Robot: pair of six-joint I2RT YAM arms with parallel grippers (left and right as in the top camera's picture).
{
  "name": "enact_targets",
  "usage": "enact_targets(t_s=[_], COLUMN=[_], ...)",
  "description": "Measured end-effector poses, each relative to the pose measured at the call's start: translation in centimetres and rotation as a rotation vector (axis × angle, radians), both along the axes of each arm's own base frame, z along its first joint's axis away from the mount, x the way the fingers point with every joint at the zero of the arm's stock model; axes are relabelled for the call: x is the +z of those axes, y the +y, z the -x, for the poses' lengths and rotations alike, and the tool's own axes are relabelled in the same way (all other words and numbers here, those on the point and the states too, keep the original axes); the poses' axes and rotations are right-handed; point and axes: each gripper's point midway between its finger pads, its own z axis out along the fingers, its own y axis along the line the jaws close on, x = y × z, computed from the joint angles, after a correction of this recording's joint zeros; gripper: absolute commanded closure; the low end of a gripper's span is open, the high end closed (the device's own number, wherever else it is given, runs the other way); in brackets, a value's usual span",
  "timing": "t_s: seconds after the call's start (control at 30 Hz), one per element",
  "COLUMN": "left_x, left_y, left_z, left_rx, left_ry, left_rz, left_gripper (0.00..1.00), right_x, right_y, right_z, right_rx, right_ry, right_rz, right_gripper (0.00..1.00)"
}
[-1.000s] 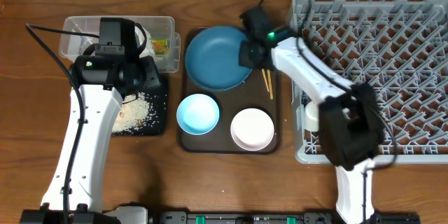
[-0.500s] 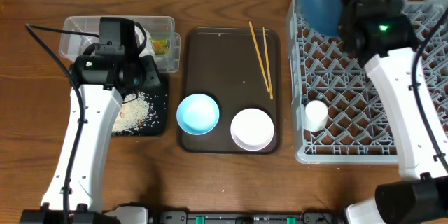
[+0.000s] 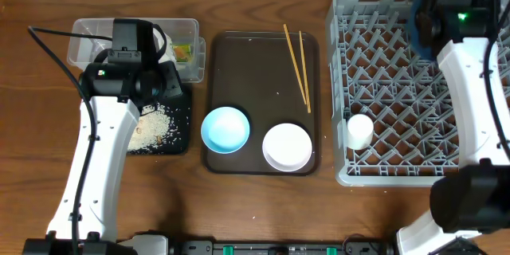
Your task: Sort waste into correct bins and load items into the dishwasher rack
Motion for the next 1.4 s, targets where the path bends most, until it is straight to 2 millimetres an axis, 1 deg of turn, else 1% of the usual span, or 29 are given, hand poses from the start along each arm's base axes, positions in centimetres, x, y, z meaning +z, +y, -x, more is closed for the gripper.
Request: enact_targets(t_s=[0.1,0.2,0.4,0.53,0.77,0.8,0.9,0.93,0.97,1.07,1.1,1.13,1.2,1.33,1.4], left_x=[0.0,0.0,0.0,0.0,0.0,0.0,0.0,0.0,0.0,0.0,0.0,0.0,0.0,0.0,0.0], left_y=[0.0,0.0,0.0,0.0,0.0,0.0,0.0,0.0,0.0,0.0,0.0,0.0,0.0,0.0,0.0], left_z=[0.0,0.0,0.0,0.0,0.0,0.0,0.0,0.0,0.0,0.0,-0.1,-0.1,-0.1,-0.1,-0.1], left_rx=[0.0,0.0,0.0,0.0,0.0,0.0,0.0,0.0,0.0,0.0,0.0,0.0,0.0,0.0,0.0], left_ry=[0.0,0.001,0.0,0.0,0.0,0.0,0.0,0.0,0.0,0.0,-0.002,-0.003,-0.003,-0.005,-0.005], left_rz=[0.0,0.0,0.0,0.0,0.0,0.0,0.0,0.0,0.0,0.0,0.0,0.0,0.0,0.0,0.0], left_gripper=[0.56,0.56,0.56,0.57,0.56,0.56,0.57,0.56,0.57,0.57,0.56,0.57,0.57,0.57,0.56], right_x=[0.3,0.0,-1.5,-2.9,-4.6,-5.2,-5.8,-5.9,-5.9,-6.4,-6.7,-6.9,-7.1,-7.0,-6.9], right_y=[-1.3,-2.2,-3.8,-4.5,-4.6,-4.5,-4.6,-4.5,-4.4,-4.4,-4.4,-4.4,-4.3,-4.0,-3.8], right_z=[-1.2,-2.4,-4.3,-4.8,-5.2,-5.2,-5.0,-4.9,-4.9,-4.5,-4.4,-4.3,-4.3,-4.5,-4.7], right_rx=[-0.024,-0.038,-0.048,-0.043,-0.024,-0.018,-0.017,-0.014,-0.015,-0.015,-0.012,-0.01,-0.008,-0.006,-0.003], right_ry=[0.02,0.051,0.134,0.214,0.301,0.327,0.368,0.373,0.377,0.407,0.416,0.421,0.423,0.408,0.399], right_rz=[0.087,0.16,0.248,0.279,0.295,0.295,0.295,0.294,0.292,0.285,0.28,0.277,0.273,0.272,0.273], right_gripper=[0.99,0.99,0.99,0.99,0.99,0.99,0.98,0.96,0.9,0.55,0.46,0.41,0.33,0.26,0.25])
